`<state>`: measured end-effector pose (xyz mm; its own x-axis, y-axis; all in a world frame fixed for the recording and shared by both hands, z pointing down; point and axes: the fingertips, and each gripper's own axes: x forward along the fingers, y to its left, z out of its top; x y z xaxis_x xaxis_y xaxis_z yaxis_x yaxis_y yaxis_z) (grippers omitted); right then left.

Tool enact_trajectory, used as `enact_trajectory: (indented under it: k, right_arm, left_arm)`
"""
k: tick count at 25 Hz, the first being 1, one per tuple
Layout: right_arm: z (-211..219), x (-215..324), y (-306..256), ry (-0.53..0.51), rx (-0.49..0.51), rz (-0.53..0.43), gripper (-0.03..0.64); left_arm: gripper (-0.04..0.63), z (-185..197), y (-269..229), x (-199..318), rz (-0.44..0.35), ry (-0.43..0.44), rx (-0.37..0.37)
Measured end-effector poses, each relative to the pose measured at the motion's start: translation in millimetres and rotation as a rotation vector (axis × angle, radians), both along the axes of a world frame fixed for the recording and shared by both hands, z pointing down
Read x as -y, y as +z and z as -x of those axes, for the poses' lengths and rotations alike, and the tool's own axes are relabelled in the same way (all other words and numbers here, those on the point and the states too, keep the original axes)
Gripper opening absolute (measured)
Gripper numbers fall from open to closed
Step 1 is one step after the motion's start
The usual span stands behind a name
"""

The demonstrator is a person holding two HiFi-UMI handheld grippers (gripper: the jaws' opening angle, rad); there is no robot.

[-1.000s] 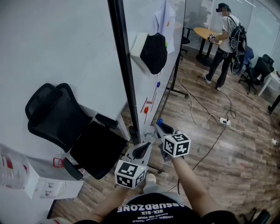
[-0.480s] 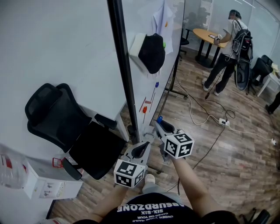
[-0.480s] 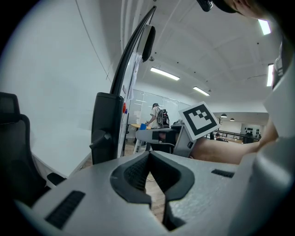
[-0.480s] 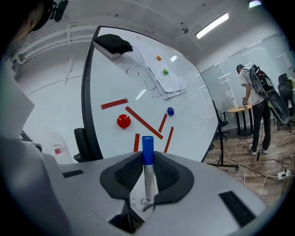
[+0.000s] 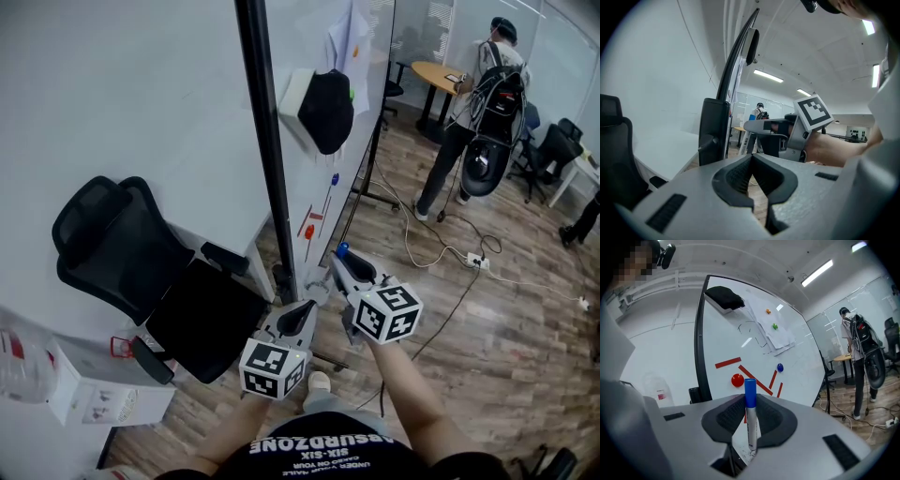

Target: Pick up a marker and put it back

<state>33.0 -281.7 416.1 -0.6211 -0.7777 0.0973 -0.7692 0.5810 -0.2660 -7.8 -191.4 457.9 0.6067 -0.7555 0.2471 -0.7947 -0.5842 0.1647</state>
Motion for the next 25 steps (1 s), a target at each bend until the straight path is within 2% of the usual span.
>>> enact_trajectory:
  k: [14, 25]
  right_arm:
    - [2.8, -28.1, -21.6, 0.016, 0.000, -0.055, 0.064]
    - [-4.6, -63.0, -20.0, 0.037, -0.002, -0.056, 0.064]
  left_arm:
    - [0.007, 6.8, -10.7, -7.2, -0.023, -0.004, -0.012]
    - [0.008, 4.7, -15.6, -25.5, -0.034, 0.003, -0.016]
